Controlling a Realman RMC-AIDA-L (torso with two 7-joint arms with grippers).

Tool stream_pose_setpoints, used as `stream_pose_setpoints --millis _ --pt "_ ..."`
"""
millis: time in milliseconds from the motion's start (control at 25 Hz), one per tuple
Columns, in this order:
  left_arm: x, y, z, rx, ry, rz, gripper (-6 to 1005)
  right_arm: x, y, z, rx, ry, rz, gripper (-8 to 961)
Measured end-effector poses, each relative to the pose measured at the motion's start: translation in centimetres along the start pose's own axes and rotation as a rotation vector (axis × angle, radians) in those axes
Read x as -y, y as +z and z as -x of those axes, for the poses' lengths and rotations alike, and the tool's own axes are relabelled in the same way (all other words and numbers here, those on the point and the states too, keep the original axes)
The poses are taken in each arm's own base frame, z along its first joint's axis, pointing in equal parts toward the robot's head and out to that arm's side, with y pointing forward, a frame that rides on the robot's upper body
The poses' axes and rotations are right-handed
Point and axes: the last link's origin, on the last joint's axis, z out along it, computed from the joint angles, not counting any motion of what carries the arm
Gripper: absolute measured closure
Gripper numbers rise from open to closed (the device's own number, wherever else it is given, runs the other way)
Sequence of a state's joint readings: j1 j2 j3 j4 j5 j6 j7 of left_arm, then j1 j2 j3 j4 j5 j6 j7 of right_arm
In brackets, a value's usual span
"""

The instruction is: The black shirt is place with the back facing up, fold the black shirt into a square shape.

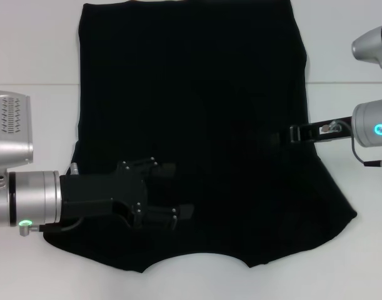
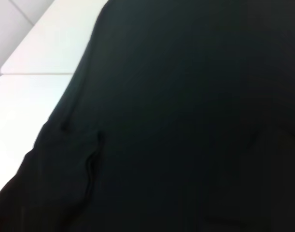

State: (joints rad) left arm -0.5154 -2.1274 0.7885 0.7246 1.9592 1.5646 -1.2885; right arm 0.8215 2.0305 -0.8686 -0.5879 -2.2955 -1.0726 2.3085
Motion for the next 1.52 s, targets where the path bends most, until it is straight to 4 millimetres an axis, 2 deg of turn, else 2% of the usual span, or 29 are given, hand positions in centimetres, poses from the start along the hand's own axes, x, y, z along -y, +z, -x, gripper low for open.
stream_pose_setpoints --millis 240,320,440,640,880,1080,1280,1520 --pt "0.1 -0.2 0.1 -0.004 -0.007 -0.014 71 -0.2 -0.3 0.2 0.014 0.008 0.018 731" --pt "0.2 -0.7 0.3 -0.015 -0.021 -0.034 71 -0.1 -0.6 0.2 0.03 0.015 0.035 630" --pt "0.6 -2.0 0.6 -0.027 -0.061 -0.074 70 -0.2 -1.1 -0.1 0.073 0.02 0.096 478" --pt "1.2 -5.4 1.7 -0.025 -0.16 -0.162 70 -0.6 -1.6 -1.0 0.168 0.014 0.195 233" --pt "1.3 -9.4 4.0 0.016 -0.218 -0.302 70 -1.2 -0.8 -1.6 0.191 0.02 0.215 135" --pt "1.4 -11.2 5.7 0.059 -0.301 -0.392 71 -1.7 -0.3 -1.6 0.193 0.023 0.217 54" --pt "2.0 -11.8 7.1 0.118 -0.485 -0.464 71 -1.8 -0.1 -1.5 0.195 0.025 0.219 58" --pt "2.1 -11.7 7.1 0.112 -0.617 -0.47 71 -1.8 -0.1 -1.5 0.195 0.025 0.219 59"
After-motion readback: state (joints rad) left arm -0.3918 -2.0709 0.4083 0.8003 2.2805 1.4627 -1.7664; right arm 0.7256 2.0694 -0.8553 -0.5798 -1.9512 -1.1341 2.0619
